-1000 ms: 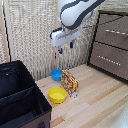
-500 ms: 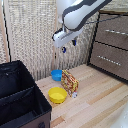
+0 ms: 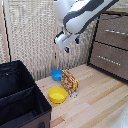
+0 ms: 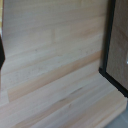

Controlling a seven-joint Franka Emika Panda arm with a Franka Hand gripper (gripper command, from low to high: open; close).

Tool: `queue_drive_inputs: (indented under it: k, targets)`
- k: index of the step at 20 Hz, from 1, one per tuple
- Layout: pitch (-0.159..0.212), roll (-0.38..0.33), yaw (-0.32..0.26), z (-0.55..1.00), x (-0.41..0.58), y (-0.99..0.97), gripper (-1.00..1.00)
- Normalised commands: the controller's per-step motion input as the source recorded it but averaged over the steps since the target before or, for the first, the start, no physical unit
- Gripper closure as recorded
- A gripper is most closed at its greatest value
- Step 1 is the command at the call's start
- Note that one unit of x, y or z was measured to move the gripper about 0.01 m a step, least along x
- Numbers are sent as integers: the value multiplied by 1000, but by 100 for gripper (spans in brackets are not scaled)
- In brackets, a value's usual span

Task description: Locate and clasp the grip of the topmost drawer. Steadily and circumspectly yank the drawer open. Discover and seize the nutrition bar using your clamp. Deposit the nutrition bar in the accessible drawer. Unclench the nutrition bar.

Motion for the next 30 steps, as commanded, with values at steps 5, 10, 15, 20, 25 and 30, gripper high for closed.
queue_drive_inputs:
  k: [5,10,15,20,25,30]
  targets:
    - [35,-330,-129,321,255,125,-100]
    - [4,-336,-73,302,175,115,-100]
    - [-5,-293,66,314,118,-7,-100]
    - [-60,-219,229,205,-101,-98,-100]
    - [-43,-243,212,85,-137,-177,-100]
    - [9,-303,46,10,-160,-550,-100]
